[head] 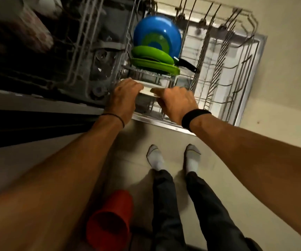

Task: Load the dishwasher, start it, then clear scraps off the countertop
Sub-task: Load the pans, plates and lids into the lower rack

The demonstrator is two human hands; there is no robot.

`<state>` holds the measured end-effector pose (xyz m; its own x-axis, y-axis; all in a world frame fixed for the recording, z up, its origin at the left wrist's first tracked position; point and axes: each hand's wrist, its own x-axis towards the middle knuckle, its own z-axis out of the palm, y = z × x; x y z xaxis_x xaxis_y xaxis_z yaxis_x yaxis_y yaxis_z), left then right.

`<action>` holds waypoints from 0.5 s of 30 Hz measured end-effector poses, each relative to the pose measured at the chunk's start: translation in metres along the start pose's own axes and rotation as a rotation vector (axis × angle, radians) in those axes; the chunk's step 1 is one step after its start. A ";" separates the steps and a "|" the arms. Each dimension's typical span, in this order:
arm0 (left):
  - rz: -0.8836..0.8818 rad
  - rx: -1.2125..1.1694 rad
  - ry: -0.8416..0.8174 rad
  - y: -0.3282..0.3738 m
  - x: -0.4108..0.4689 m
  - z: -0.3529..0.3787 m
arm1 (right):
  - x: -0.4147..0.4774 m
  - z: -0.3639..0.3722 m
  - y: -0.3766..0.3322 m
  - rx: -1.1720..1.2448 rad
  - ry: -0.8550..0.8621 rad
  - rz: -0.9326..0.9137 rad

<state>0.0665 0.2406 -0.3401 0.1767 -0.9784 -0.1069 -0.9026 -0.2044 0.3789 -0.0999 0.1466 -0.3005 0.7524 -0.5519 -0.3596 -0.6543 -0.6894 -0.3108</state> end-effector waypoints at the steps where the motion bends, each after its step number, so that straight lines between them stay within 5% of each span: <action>1: 0.005 0.005 0.004 -0.005 0.001 0.005 | 0.005 0.007 0.001 -0.007 0.006 -0.002; 15: -0.020 0.082 0.004 -0.046 0.025 0.033 | 0.058 0.047 0.005 -0.058 0.056 0.012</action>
<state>0.0996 0.2270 -0.3907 0.1960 -0.9744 -0.1103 -0.9280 -0.2207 0.3001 -0.0632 0.1337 -0.3645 0.7483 -0.5849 -0.3129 -0.6594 -0.7073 -0.2549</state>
